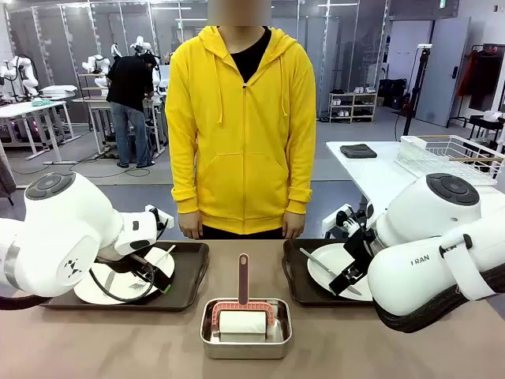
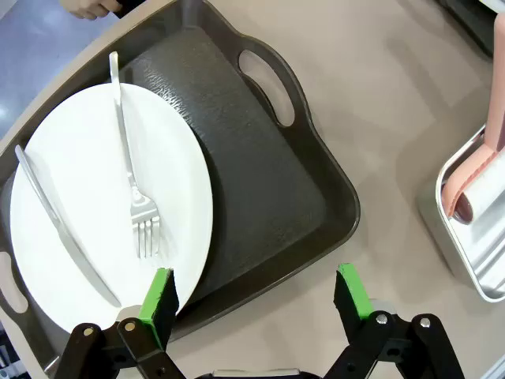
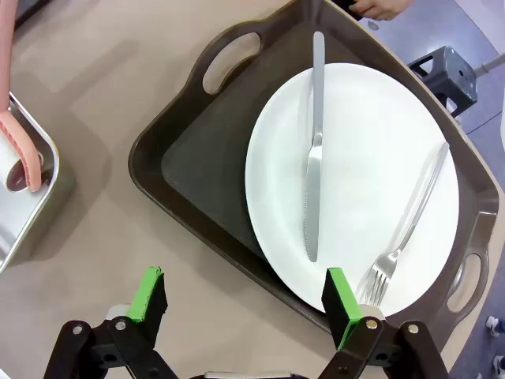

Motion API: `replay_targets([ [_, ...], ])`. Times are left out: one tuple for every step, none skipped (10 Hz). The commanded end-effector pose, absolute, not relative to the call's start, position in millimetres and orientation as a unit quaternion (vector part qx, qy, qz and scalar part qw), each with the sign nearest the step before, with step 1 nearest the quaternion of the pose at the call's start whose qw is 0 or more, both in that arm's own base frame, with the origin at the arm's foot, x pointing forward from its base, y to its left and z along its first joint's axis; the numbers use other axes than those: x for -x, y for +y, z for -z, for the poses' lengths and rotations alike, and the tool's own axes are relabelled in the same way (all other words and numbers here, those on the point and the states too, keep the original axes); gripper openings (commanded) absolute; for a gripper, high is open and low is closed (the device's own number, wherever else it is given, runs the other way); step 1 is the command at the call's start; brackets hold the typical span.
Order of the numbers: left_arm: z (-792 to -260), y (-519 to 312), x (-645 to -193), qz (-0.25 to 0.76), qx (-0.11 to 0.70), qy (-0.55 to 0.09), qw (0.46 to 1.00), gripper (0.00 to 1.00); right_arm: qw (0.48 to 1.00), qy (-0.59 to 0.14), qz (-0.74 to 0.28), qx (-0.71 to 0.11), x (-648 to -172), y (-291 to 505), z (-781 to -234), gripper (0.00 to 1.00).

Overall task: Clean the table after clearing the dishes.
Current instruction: When the left (or right) Handle tray is removed, use the left hand (or right hand) to clean the left (or right) side of the table with the Lint Roller.

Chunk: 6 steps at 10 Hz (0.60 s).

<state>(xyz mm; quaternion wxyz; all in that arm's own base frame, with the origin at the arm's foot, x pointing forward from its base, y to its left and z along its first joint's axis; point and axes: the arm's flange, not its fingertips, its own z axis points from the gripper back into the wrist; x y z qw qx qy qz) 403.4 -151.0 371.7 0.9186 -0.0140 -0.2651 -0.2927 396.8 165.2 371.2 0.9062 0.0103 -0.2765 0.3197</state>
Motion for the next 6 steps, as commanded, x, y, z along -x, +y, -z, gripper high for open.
replay_targets([
  [-371.7,-151.2,-403.4,0.293,0.014,-0.265,0.919,1.00,0.906,-0.276,-0.320,-0.010,-396.8,165.1,-371.2,1.00],
  [-371.7,-151.2,-403.4,0.293,0.014,-0.265,0.919,1.00,0.906,-0.276,-0.320,-0.010,-396.8,165.1,-371.2,1.00],
  [-371.7,-151.2,-403.4,0.293,0.014,-0.265,0.919,1.00,0.906,-0.276,-0.320,-0.010,-396.8,165.1,-371.2,1.00],
  [-371.7,-151.2,-403.4,0.293,0.014,-0.265,0.919,1.00,0.906,-0.276,-0.320,-0.010,-396.8,165.1,-371.2,1.00],
  [-371.7,-151.2,-403.4,0.293,0.014,-0.265,0.919,1.00,0.906,-0.276,-0.320,-0.010,-396.8,165.1,-371.2,1.00],
  [-371.7,-151.2,-403.4,0.293,0.014,-0.265,0.919,1.00,0.906,-0.276,-0.320,-0.010,-396.8,165.1,-371.2,1.00],
])
